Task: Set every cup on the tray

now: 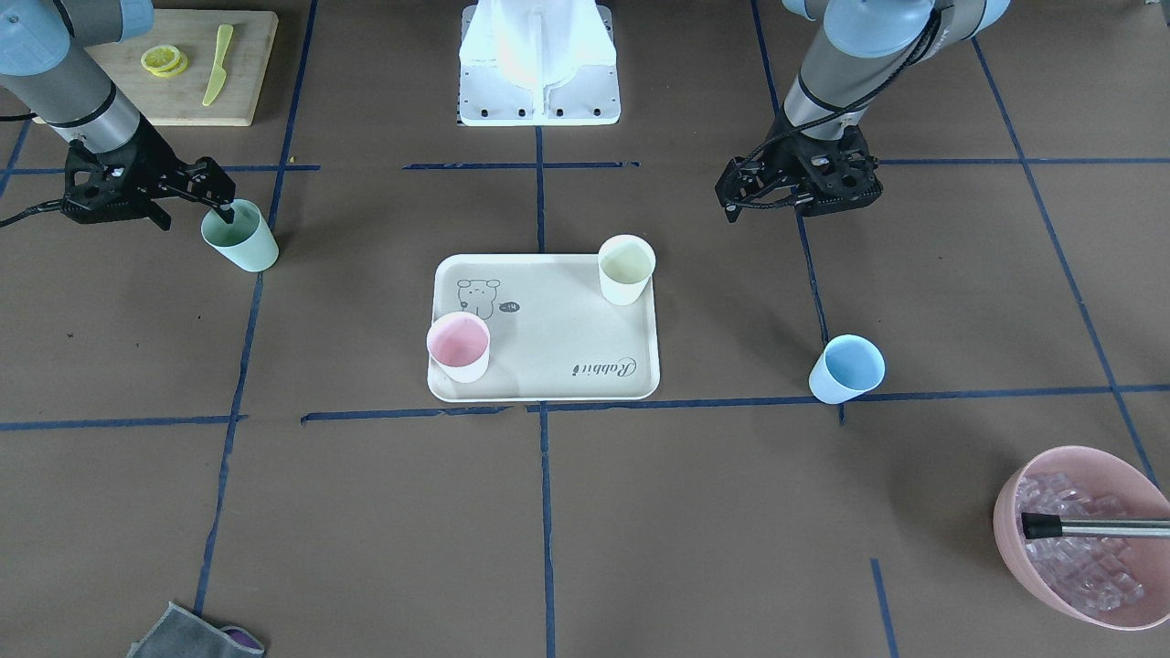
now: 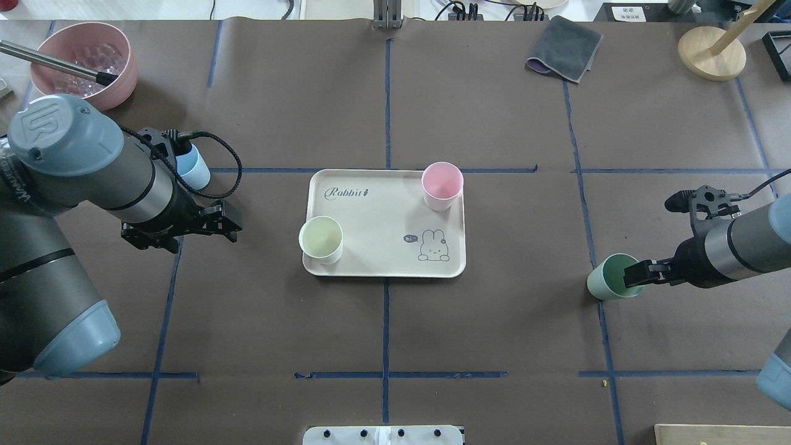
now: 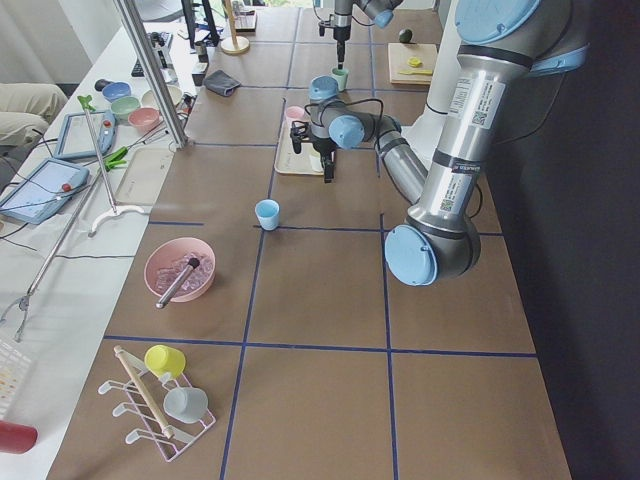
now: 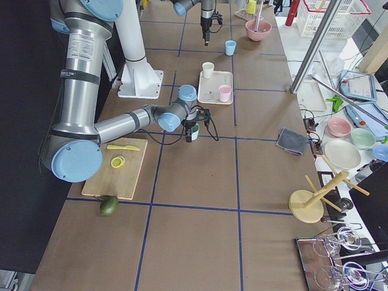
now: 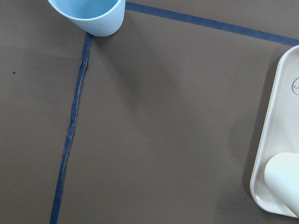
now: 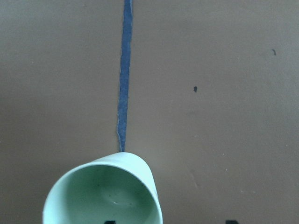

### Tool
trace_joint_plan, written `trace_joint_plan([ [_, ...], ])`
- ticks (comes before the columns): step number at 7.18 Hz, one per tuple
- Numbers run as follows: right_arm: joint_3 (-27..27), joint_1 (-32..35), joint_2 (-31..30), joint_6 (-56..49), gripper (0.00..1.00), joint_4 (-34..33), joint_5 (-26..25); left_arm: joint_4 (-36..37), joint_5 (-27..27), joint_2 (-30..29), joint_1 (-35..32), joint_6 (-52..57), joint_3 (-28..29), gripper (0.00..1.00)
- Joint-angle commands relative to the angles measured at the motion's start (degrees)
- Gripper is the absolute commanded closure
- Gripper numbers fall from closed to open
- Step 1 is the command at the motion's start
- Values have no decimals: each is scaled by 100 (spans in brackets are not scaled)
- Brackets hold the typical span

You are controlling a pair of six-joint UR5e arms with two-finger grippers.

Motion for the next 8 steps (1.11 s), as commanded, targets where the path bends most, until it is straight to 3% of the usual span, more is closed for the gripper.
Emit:
trace_joint_plan([
  [1, -180, -101, 204, 0, 39, -9, -13, 0, 7, 0, 0, 3, 6, 0],
  [2, -234, -109, 248, 0, 46, -9, -13, 0, 7, 0, 0, 3, 6, 0],
  [3, -235, -109, 249, 8, 71, -9, -5, 0, 7, 0, 0, 3, 6, 0],
  [4, -191, -109, 301, 43, 87, -9, 4, 0, 7, 0, 0, 3, 6, 0],
  [5, -147, -92, 502, 87, 97, -44, 30, 0, 7, 0, 0, 3, 6, 0],
  [7, -103, -109, 888, 925, 99, -88, 57, 0, 7, 0, 0, 3, 6, 0],
  [8, -94, -188, 1421, 1653, 97, -628, 66, 0, 7, 0, 0, 3, 15, 0],
])
